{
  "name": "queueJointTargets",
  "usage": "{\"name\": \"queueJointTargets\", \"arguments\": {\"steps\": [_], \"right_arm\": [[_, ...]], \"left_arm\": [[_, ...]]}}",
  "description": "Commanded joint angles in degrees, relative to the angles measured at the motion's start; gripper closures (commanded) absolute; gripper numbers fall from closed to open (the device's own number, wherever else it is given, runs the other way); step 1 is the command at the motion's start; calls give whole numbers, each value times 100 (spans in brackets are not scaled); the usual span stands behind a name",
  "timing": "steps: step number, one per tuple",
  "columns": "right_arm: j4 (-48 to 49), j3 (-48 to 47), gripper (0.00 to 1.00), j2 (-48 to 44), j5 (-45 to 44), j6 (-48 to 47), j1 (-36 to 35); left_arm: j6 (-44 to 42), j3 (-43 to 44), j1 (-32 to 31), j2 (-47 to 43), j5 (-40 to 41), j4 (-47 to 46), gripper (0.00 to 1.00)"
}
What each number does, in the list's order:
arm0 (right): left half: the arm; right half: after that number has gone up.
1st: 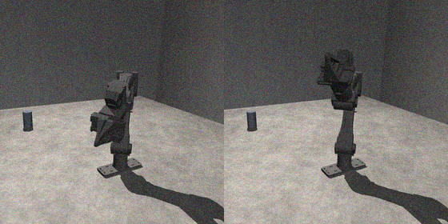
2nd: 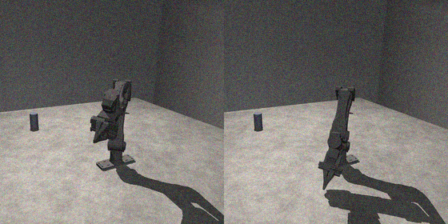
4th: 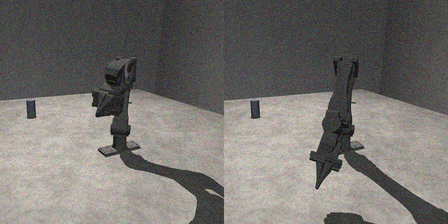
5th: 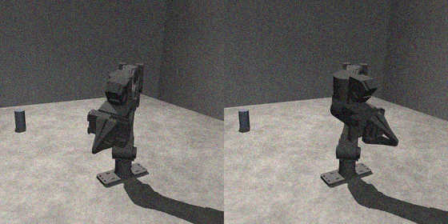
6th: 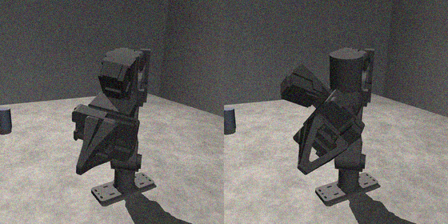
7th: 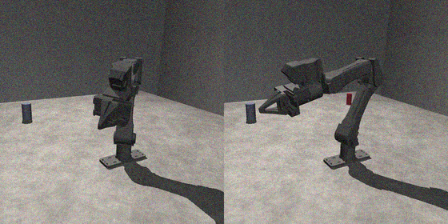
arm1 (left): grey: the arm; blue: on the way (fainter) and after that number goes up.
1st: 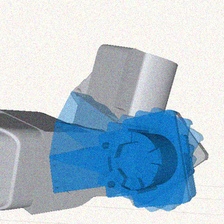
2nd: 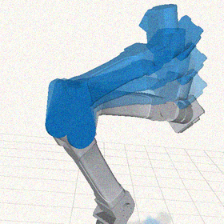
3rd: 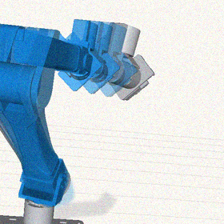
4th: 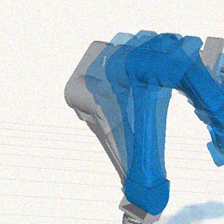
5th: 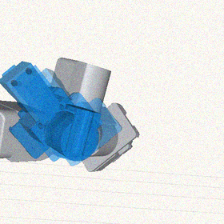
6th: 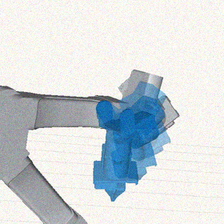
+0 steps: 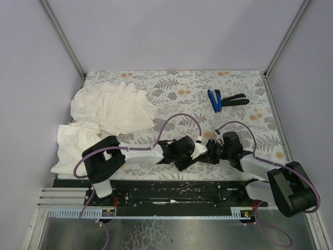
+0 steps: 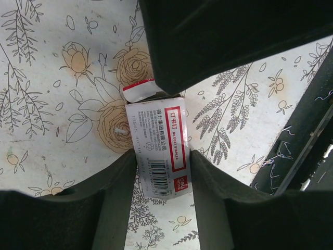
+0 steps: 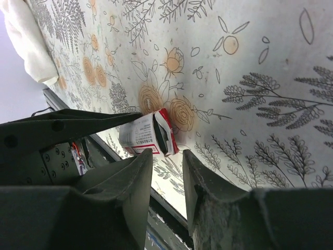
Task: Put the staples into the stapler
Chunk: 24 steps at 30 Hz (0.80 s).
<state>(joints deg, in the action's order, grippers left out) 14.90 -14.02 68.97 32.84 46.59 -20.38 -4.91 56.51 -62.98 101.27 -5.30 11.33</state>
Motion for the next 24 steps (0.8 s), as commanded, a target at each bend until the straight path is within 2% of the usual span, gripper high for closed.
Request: {"name": "queueJointTargets", "arguments": {"steps": [1,19,24], "right_arm": [[366,-228,64,217,350,-201,25],[670,-162,77,829,606,-374,21],[640,-140,90,852,530,-432,20]], "left_arm": [[-134,9,-79,199,19,34,57],[-174,27,-133,209,61,53,59],[-173,25,-140,217,52,53,60]]}}
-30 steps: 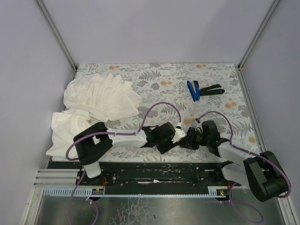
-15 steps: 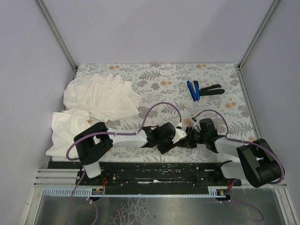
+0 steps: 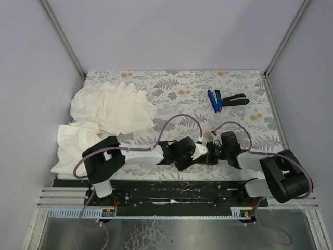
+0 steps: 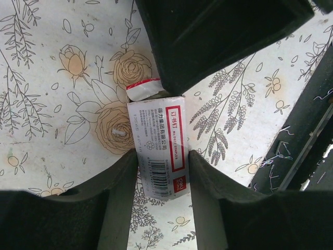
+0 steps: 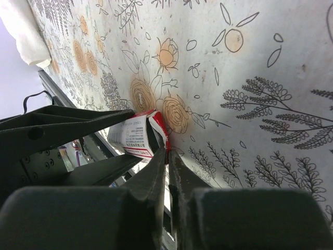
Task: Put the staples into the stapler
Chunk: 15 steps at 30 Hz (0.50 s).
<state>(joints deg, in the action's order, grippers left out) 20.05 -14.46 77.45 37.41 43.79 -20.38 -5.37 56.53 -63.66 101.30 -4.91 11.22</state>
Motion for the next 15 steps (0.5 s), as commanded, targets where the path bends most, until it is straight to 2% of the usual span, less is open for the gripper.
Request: {"name": "queueJointTargets", "arguments": {"steps": [1,4,15], "right_arm": [[111,-92,96,-20,33,-152,18],[-38,-112,100,-122,-102,-204,22],[-1347,-303,100,-915,-1331,-545,21]], "left_arm": [[-131,24,-83,223,13,64,60],[-141,24,-80,224,23,73,63],[-175,27,-91,231,89,91,63]]}}
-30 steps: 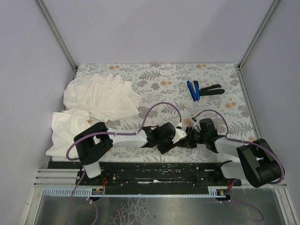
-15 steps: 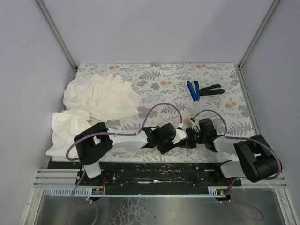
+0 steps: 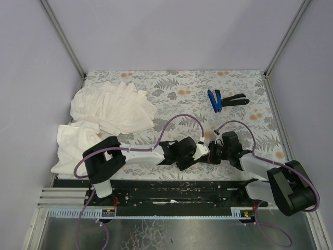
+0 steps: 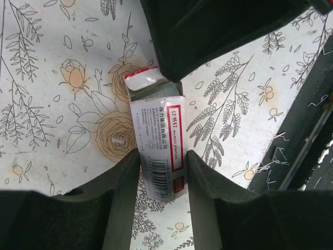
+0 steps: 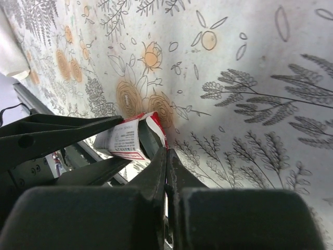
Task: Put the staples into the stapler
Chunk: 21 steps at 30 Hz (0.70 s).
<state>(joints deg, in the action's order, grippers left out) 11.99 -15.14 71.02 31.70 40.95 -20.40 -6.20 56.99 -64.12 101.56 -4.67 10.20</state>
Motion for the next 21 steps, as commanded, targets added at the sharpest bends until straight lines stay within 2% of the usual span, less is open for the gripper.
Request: {"name": "queueJointTargets", "arguments": {"steps": [1,21], "right_arm": [[-620,-243,100,-324,-851,-269,19],[-1453,-270,100,-1047,-1955,-142,22]], "left_arm": [[-96,-21,-48,215,63,193,63],[-138,-21,-63,222,133,211,63]]}}
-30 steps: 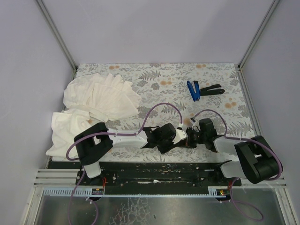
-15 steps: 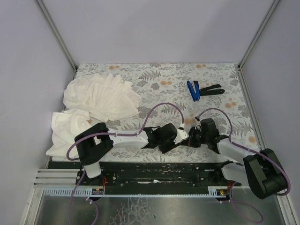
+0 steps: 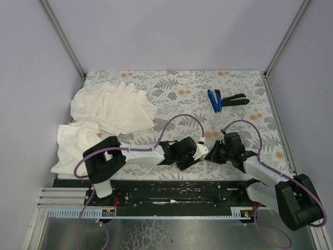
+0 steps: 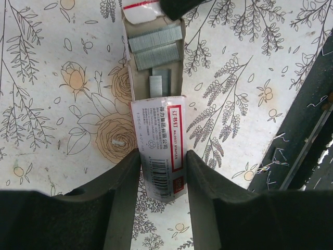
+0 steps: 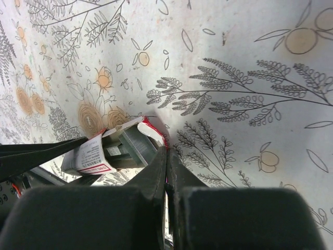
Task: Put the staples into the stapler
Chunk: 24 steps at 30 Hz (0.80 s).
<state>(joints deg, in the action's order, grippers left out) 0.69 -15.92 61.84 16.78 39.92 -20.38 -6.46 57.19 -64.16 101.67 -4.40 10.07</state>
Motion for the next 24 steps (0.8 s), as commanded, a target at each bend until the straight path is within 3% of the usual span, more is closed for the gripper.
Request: {"name": "queueJointTargets", "arguments": {"steps": [1,17,21,24], "right_arm": [[-352,-200,100,-139,-498,-33,17],[-753,-257,100,-427,-946,53,24],[-839,-346,93,-438,-964,73,19],[-1055,-501,78,-551,-1111,4,25]], "left_arm": [[-118,-40,-55,212,115,228,63],[-145,-50,-99,140,257,233,59],[-134,-71,-110,35,395,221,47],[-91,-137,-115,-257,630,137,35]]}}
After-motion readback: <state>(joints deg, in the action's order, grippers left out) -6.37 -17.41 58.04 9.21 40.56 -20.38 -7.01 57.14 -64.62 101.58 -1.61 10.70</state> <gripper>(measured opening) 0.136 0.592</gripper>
